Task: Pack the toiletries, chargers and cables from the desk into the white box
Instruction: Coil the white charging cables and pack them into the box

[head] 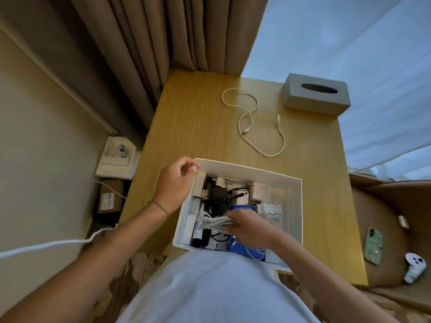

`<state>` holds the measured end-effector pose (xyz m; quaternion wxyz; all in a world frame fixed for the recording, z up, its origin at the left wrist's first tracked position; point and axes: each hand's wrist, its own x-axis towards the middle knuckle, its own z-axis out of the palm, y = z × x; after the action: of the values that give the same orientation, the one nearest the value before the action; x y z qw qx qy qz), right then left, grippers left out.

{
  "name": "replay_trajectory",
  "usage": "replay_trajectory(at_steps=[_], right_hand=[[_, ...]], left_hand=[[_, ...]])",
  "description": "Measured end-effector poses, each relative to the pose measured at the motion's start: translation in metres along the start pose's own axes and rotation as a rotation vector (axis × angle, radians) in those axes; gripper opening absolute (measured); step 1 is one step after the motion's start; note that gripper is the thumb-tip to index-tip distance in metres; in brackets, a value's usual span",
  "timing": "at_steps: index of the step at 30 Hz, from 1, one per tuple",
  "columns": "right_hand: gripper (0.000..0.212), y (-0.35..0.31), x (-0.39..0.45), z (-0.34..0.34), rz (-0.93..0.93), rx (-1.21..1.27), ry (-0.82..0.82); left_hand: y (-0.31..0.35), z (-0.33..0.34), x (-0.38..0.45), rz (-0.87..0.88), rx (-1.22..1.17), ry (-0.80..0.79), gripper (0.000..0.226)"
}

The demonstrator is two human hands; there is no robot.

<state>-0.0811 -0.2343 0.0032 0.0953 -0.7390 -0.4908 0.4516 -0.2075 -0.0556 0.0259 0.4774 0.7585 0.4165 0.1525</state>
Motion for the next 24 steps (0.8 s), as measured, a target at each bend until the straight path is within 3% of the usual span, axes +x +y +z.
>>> replay_trajectory(at_steps=[6, 14, 24], right_hand=[[0.016, -0.003, 0.012, 0.029, 0.004, -0.166, -0.123], [0.026, -0.002, 0.009, 0.038, 0.071, -0.326, -0.117], [0.046, -0.019, -0.010, 0.006, -0.057, -0.454, -0.085]], left_hand=[[-0.005, 0.004, -0.006, 0.026, 0.008, 0.038, 0.016], [-0.010, 0.003, -0.008, 0.147, 0.095, 0.043, 0.016], [-0.009, 0.010, 0.000, 0.302, 0.216, 0.003, 0.015]])
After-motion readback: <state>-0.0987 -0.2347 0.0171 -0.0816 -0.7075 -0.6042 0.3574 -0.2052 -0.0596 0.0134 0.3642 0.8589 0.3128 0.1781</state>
